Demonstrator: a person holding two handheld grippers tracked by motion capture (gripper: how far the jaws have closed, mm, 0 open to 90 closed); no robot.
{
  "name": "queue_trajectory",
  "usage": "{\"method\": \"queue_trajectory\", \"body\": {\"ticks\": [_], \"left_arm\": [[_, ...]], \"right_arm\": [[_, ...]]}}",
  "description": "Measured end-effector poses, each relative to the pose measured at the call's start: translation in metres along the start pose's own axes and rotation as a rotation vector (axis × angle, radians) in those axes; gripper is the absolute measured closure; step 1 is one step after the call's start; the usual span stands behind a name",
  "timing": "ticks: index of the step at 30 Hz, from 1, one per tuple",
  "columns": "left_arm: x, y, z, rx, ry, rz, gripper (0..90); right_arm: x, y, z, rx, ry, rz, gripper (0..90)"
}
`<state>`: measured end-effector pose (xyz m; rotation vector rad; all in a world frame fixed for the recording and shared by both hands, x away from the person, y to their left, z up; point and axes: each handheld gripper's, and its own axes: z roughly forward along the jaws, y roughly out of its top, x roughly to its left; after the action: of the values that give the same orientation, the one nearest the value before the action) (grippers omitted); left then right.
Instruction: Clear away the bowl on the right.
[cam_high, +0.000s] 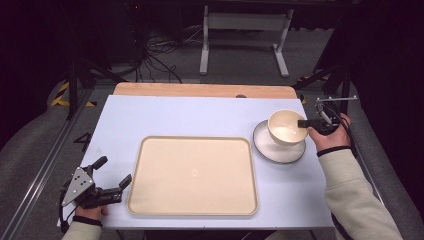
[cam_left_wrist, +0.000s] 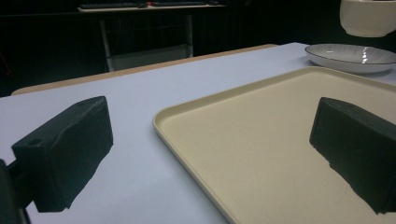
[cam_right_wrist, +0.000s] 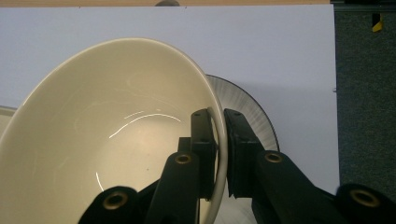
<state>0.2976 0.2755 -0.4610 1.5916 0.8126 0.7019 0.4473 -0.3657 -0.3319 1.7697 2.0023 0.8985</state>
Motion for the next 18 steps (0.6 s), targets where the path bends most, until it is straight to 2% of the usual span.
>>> {"method": "queue_trajectory", "body": {"ticks": [9, 18], "left_arm": [[0.000, 0.000, 0.000, 0.000, 0.003, 0.001, 0.2], [0.000, 0.000, 0.000, 0.000, 0.002, 0.003, 0.2]], "right_arm": [[0.002, 0.002, -0.004, -0.005, 0.025, -0.010, 83.6], [0.024, 0.006, -0.005, 0.001, 0.068, -0.069, 83.6]]}}
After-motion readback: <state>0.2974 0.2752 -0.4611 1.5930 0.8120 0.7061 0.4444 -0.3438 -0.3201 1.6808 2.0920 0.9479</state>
